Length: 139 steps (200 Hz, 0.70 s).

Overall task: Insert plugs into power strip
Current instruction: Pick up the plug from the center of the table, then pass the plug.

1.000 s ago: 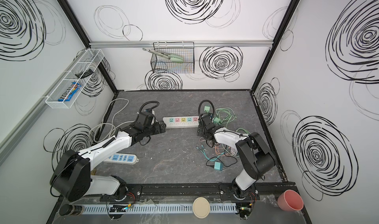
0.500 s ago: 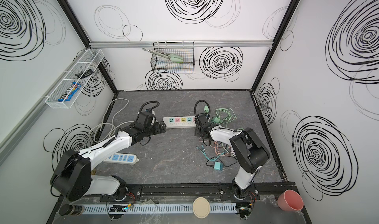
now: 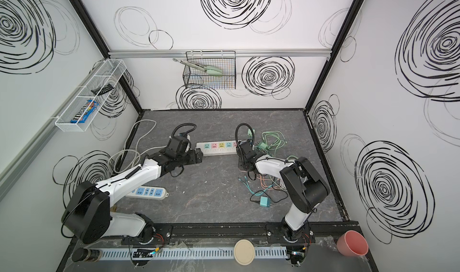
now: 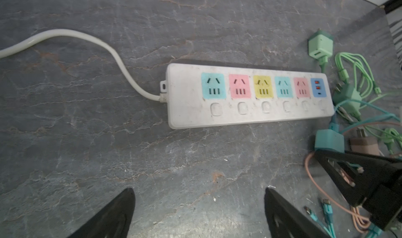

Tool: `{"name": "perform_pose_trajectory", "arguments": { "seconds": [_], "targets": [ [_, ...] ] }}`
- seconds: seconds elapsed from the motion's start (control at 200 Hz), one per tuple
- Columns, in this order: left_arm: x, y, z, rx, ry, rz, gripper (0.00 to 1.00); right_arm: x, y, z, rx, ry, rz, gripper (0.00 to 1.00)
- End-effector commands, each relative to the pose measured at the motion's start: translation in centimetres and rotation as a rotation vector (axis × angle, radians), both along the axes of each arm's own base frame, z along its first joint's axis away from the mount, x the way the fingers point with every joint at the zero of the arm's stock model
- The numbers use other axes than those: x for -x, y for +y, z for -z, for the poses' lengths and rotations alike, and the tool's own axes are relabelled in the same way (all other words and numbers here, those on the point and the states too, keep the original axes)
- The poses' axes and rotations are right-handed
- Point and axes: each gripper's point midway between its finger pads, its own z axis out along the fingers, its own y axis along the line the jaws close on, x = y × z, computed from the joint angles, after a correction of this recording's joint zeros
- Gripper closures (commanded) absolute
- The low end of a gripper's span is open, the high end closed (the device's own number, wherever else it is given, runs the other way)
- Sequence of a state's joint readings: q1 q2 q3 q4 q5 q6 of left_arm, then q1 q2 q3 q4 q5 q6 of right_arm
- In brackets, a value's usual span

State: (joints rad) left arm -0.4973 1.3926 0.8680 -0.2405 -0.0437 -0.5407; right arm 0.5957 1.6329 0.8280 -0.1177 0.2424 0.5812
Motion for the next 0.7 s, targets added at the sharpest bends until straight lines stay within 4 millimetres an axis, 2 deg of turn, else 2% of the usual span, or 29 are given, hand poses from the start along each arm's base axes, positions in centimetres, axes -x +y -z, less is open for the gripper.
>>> {"name": "perform_pose_trajectory", "arguments": {
  "seconds": [0.0,0.18,0.405,0.56,0.69],
  "targets": [
    [-0.1,-3.0,-3.8,0.038,-0.085,0.121,0.04,-0.5,0.9,-3.5,-0.022,-0.122,-0.100,0.62],
    [0.7,-6.5,-7.1,0.129,-0.106,0.280,0.04,0.2,2.0,-8.2,-0.060,-0.285,-0.248,0.62],
    [4.0,-10.7,-12.7,0.288,-0.139,0.605,0.04,3.4,5.6,-14.6,-0.026,-0.582,-0.671,0.62],
    [6.8,-12.1,-15.2,0.411,-0.112,0.790,0.00,6.3,7.5,-16.9,0.060,-0.772,-0.897,0.62],
    [8.0,-12.2,-15.4,0.436,-0.089,0.856,0.08,8.7,8.6,-17.7,0.117,-0.905,-1.035,0.62]
  ]
}}
